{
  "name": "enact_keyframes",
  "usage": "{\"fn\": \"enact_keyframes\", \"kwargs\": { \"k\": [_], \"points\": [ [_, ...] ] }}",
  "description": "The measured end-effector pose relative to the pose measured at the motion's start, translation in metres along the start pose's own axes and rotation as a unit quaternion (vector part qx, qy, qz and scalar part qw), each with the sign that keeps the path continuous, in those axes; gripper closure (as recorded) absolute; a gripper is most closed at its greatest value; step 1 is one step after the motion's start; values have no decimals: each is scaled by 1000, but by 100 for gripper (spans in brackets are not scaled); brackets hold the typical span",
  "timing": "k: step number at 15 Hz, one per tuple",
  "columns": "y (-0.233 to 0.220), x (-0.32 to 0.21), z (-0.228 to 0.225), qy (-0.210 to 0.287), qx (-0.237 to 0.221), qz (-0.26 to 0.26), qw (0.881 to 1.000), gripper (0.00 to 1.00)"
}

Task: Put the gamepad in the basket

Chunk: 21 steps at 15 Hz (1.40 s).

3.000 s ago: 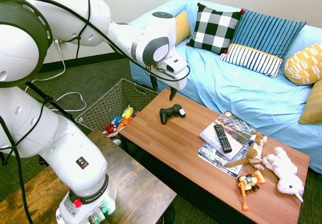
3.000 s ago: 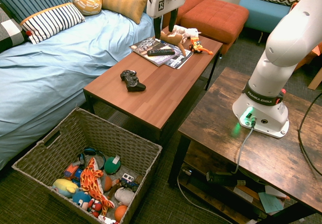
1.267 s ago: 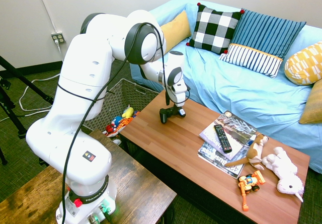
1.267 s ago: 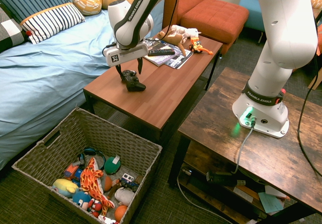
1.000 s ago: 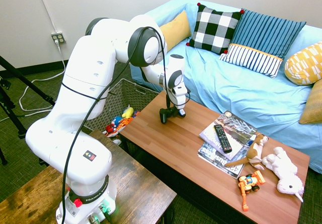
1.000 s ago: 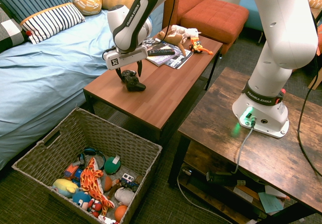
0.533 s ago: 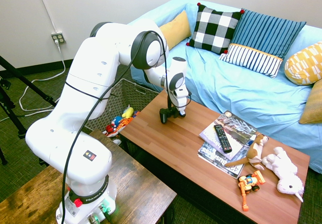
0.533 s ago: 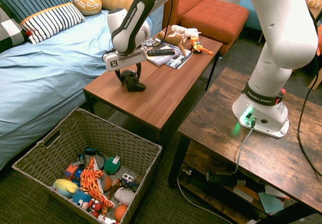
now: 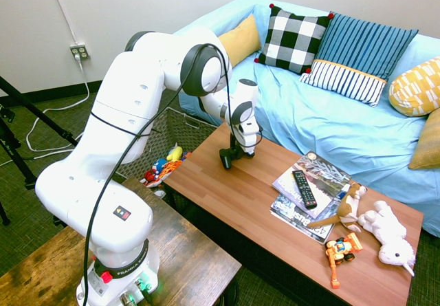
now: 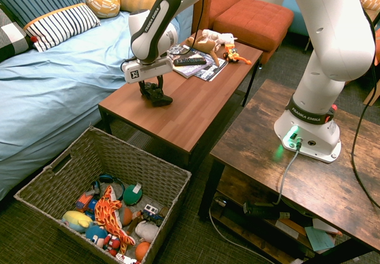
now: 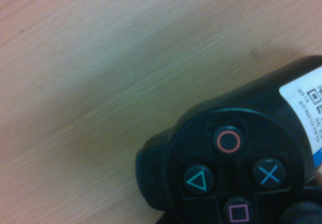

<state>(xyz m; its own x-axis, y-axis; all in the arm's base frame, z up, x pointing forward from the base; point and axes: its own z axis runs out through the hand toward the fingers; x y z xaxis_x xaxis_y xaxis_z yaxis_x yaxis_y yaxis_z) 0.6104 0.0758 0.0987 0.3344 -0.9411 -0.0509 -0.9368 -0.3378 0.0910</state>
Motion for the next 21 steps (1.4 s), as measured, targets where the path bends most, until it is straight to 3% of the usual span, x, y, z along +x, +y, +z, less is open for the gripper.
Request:
{"fn": "enact_keyframes", "kwargs": {
  "k": [4, 7, 10, 13, 15, 18, 21],
  "points": [
    [-6, -34, -66, 15, 39, -71, 997, 100],
    [0, -119, -118, 52, 54, -135, 988, 100],
    [2, -224, -118, 86, 47, -186, 978, 100],
    [-5, -307, -91, 92, 37, -232, 968, 100],
    [-11, -343, -50, 92, 17, -257, 962, 100],
    [-22, -370, 25, 92, -23, -275, 957, 100],
    [-42, -373, 65, 84, -49, -279, 955, 100]
  ]
}}
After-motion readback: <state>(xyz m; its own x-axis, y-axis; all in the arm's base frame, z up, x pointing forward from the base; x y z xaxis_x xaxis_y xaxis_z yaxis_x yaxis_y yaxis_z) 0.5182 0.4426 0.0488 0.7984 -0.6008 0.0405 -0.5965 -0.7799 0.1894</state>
